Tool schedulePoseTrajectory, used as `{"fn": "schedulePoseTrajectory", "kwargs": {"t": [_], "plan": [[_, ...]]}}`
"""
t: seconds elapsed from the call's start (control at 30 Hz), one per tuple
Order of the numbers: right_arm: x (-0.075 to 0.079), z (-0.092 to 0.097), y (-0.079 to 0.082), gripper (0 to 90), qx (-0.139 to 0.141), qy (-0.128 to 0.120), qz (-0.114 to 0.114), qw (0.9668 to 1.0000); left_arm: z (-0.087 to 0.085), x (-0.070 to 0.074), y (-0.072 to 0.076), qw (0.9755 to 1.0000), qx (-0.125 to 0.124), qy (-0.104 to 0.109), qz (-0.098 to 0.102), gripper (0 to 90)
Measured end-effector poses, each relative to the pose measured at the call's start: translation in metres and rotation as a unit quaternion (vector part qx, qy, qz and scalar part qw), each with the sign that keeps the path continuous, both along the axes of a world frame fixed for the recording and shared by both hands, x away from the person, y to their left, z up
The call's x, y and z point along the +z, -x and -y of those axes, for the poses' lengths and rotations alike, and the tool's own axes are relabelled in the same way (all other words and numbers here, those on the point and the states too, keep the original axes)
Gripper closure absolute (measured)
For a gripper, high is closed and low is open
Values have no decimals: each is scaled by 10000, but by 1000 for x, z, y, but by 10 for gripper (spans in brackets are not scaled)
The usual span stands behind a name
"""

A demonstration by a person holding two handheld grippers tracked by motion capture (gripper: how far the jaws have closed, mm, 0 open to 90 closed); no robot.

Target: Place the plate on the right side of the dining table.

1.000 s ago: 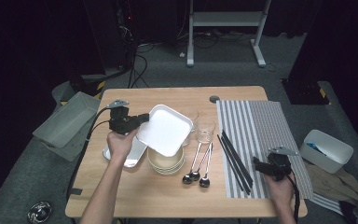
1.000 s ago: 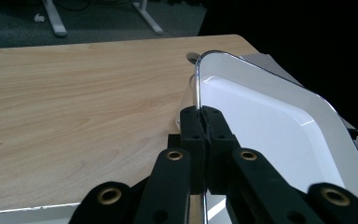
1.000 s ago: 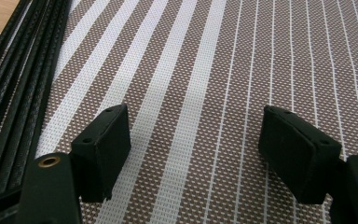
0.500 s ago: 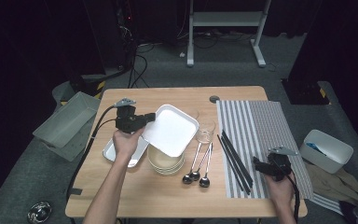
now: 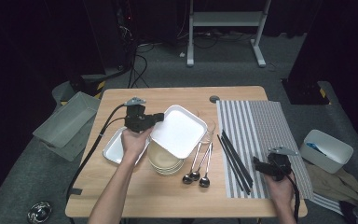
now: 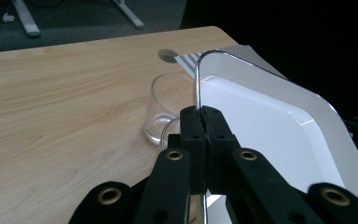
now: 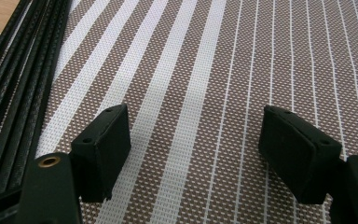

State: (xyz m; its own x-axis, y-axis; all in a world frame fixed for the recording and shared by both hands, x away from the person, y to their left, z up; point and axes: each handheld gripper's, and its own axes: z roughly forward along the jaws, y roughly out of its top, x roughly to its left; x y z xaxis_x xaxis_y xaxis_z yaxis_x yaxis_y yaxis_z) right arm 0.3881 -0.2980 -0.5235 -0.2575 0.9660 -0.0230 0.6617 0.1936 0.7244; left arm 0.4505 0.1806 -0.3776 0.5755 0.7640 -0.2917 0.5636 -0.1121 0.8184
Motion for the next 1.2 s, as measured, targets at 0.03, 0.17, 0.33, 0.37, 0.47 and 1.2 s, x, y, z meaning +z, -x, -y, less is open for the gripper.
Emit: {"fn": "schedulePoseTrajectory", "kwargs": {"t": [0.03, 0.17, 0.33, 0.37, 0.47, 1.2], "plan": [[0, 0, 0, 248, -1, -1, 0, 10000, 2, -1, -1, 10000, -20, 76, -25, 887], [0, 0, 0, 247, 6, 3, 3, 10000, 5, -3, -2, 9999, -40, 104, -44, 887], [0, 1, -1, 245, 7, -9, 0, 10000, 13, -2, -3, 9999, -117, 41, -27, 887], [0, 1, -1, 245, 4, -11, -3, 10000, 15, -1, -3, 9999, -132, 47, -19, 887], [0, 1, -1, 244, 8, -9, -2, 10000, 20, -1, -4, 9998, -181, 95, -32, 887], [5, -1, -3, 273, 157, 46, -233, 9996, 47, -3, -7, 9991, -429, -36, -59, 886]]}}
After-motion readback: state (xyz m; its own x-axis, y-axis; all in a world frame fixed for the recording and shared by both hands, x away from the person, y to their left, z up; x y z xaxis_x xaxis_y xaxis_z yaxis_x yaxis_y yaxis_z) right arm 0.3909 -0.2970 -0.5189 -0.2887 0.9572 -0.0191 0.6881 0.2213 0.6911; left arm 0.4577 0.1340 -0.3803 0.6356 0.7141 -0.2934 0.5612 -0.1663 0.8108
